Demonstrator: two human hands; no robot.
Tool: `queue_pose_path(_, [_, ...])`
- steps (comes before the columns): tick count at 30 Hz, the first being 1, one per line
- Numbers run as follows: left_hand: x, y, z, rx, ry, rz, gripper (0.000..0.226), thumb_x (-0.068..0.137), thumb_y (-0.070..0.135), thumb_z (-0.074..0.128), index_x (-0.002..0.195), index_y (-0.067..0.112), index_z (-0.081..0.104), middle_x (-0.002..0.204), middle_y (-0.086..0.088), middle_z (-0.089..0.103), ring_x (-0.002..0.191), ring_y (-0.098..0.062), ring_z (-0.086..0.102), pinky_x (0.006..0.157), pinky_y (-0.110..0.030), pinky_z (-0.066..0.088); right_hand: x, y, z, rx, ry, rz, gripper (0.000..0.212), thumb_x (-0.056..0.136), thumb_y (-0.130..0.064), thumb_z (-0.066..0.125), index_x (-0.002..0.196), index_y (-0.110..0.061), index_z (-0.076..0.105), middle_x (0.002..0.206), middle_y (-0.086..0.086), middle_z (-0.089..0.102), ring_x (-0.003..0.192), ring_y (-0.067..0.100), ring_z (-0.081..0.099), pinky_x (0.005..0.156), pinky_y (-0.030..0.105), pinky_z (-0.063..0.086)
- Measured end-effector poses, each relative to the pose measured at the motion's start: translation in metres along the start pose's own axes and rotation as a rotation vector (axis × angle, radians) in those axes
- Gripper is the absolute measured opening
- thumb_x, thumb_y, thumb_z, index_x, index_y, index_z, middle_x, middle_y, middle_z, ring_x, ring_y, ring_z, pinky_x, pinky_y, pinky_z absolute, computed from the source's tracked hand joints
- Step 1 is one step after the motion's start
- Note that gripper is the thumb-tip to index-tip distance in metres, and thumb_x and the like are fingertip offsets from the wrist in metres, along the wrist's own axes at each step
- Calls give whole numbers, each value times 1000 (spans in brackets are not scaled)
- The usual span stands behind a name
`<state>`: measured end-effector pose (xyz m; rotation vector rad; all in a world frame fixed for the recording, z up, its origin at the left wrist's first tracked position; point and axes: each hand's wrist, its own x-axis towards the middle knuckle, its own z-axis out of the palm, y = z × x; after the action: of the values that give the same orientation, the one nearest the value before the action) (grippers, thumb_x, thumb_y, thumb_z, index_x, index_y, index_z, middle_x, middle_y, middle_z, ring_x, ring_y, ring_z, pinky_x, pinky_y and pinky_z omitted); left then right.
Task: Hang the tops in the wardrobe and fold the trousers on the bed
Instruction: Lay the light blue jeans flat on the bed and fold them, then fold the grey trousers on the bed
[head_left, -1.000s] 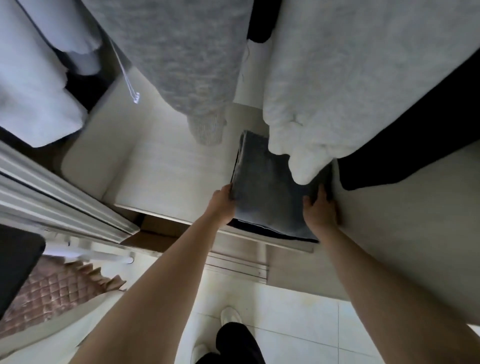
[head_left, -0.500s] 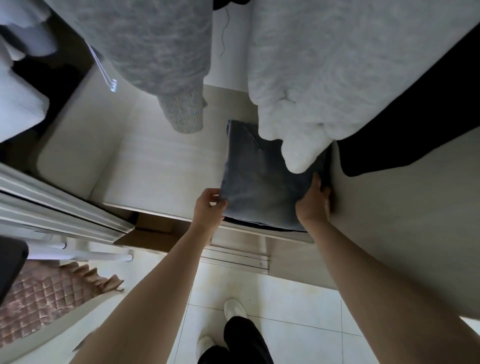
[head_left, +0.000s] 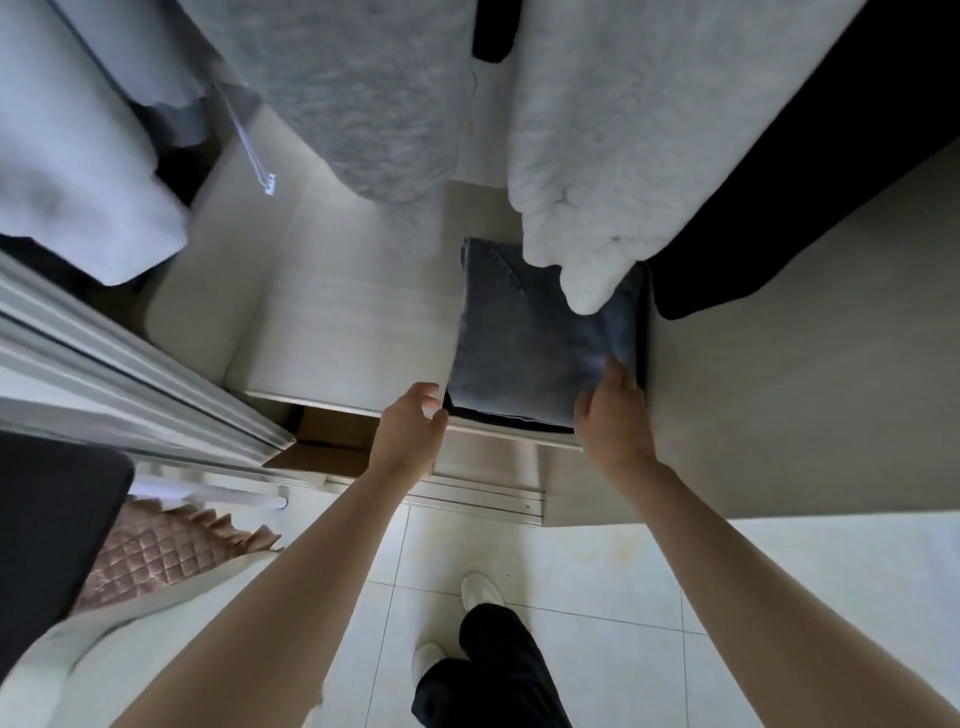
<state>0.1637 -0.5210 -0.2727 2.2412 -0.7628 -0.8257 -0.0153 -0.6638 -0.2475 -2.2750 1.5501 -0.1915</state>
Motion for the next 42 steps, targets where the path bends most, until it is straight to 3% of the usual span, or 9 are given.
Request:
queue_pose_path(6, [-80, 16, -46, -28, 93, 138, 32, 96, 17, 53, 127, 17, 58, 102, 6, 68, 92, -9, 63, 78, -12, 43, -88, -47, -39, 59, -43, -225, 49, 95, -17, 52, 138, 3, 41, 129, 25, 51, 119, 41, 46, 101, 43, 37])
queue_pose_path(10, [-156, 11, -69, -29, 194, 160, 29, 95, 15, 54, 123, 17, 60, 93, 13, 64, 90, -8, 63, 72, -1, 38, -149, -76, -64, 128, -126, -370, 47, 98, -22, 48, 141, -6, 38, 137, 14, 47, 126, 29, 43, 106, 34, 35])
queue_pose_path(17, [-274, 8, -90, -132, 455, -82, 20, 99, 33, 49, 117, 41, 53, 93, 21, 64, 83, 11, 57, 69, -5, 37, -218, -96, -95, 141, -323, -574, 46, 99, -34, 43, 142, -18, 38, 139, 3, 48, 122, 16, 49, 93, 23, 44])
queue_pose_path(22, [-323, 12, -82, -160, 567, -229, 20, 100, 34, 49, 119, 33, 57, 102, 11, 67, 89, -2, 63, 73, -10, 43, -231, -77, -107, 137, -471, -785, 45, 98, -36, 44, 140, -20, 40, 138, 0, 49, 122, 11, 48, 90, 12, 38])
queue_pose_path(25, [-358, 21, -64, -205, 725, -278, 20, 98, 30, 51, 116, 28, 60, 93, 9, 70, 90, -5, 64, 69, -7, 44, -229, -61, -113, 131, -546, -942, 41, 98, -29, 47, 137, -17, 44, 129, 0, 54, 116, 12, 49, 86, 9, 31])
queue_pose_path(28, [-395, 33, -35, -281, 878, -395, 19, 96, 25, 53, 113, 26, 62, 89, 7, 71, 89, -7, 64, 73, -19, 47, -225, -47, -119, 134, -649, -1047, 36, 98, -29, 46, 133, -19, 47, 121, -2, 57, 111, 11, 51, 86, 16, 38])
queue_pose_path(32, [-446, 56, 12, -367, 983, -542, 18, 96, 20, 53, 110, 24, 64, 87, 7, 71, 88, -8, 65, 73, -21, 49, -239, -35, -129, 115, -772, -1135, 36, 99, -28, 46, 133, -17, 48, 119, -3, 58, 113, 14, 52, 90, 26, 44])
queue_pose_path(36, [-508, 80, 63, -403, 1101, -661, 18, 96, 23, 53, 111, 25, 63, 86, 7, 71, 87, -9, 65, 77, -32, 54, -283, -17, -141, 82, -909, -1307, 35, 99, -31, 45, 130, -17, 51, 120, -5, 58, 115, 12, 51, 94, 25, 42])
queue_pose_path(42, [-602, 89, 145, -472, 1327, -842, 24, 97, 25, 52, 120, 31, 56, 87, 8, 69, 87, -7, 63, 71, -30, 53, -369, 21, -147, -10, -1129, -1570, 36, 99, -36, 43, 131, -21, 48, 118, -9, 56, 115, 7, 50, 94, 21, 40])
